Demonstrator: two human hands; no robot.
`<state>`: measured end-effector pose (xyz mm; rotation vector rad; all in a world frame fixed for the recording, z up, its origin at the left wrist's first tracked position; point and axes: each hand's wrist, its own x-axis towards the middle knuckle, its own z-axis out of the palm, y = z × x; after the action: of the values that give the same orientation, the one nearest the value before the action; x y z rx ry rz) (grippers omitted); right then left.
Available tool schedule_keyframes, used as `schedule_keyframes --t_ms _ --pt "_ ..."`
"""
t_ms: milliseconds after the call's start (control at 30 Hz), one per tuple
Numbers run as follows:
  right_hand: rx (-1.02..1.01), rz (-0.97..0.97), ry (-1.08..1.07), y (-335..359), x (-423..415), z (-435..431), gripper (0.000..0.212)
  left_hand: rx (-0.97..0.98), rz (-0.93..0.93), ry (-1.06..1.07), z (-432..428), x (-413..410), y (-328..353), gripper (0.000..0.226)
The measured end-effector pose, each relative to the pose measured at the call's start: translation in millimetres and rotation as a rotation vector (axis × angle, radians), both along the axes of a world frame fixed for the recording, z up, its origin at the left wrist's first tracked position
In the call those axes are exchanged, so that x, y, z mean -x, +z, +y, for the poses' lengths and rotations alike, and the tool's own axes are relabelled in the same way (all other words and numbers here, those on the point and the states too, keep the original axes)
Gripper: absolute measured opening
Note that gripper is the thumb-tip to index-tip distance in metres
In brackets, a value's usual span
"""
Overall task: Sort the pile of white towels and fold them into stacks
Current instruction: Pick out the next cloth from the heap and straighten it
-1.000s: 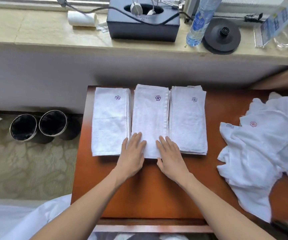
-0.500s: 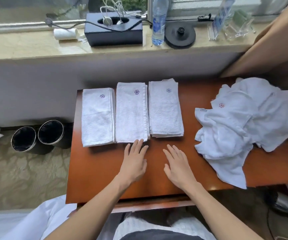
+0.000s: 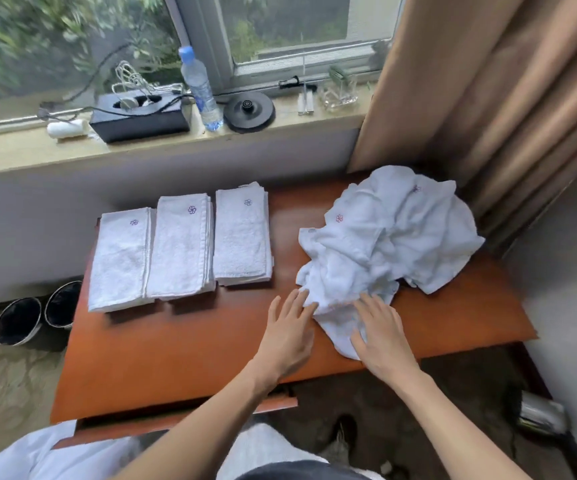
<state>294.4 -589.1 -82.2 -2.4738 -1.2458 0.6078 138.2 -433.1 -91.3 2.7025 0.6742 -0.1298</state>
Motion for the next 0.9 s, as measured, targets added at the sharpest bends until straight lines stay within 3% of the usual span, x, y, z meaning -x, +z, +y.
schedule_keyframes --t_ms 233,433,700,800,900 --pt "-0.022 -0.051 -0.018 16.5 -83.1 -29.2 0.055 -0.028 -0.039 -0.032 -37.5 -70.2 14.4 0.055" --pt "-0.023 -0.069 0.1 10.6 -142.0 26.7 0.052 -0.053 -0.01 0.025 -9.3 -121.8 -1.5 0.054" --pt "0.197 0.168 0.257 -15.3 -168.2 65.8 0.044 0.178 -0.033 0.176 3.8 -174.1 -43.9 0.056" --pt "0.137 0.284 0.211 -16.0 -190.7 74.5 0.038 0.277 -0.132 0.206 5.3 -196.6 -42.0 0.05" --pt "0.077 0.347 0.176 -12.3 -199.1 62.2 0.036 0.28 -0.117 0.274 -0.2 -202.0 -38.4 0.052"
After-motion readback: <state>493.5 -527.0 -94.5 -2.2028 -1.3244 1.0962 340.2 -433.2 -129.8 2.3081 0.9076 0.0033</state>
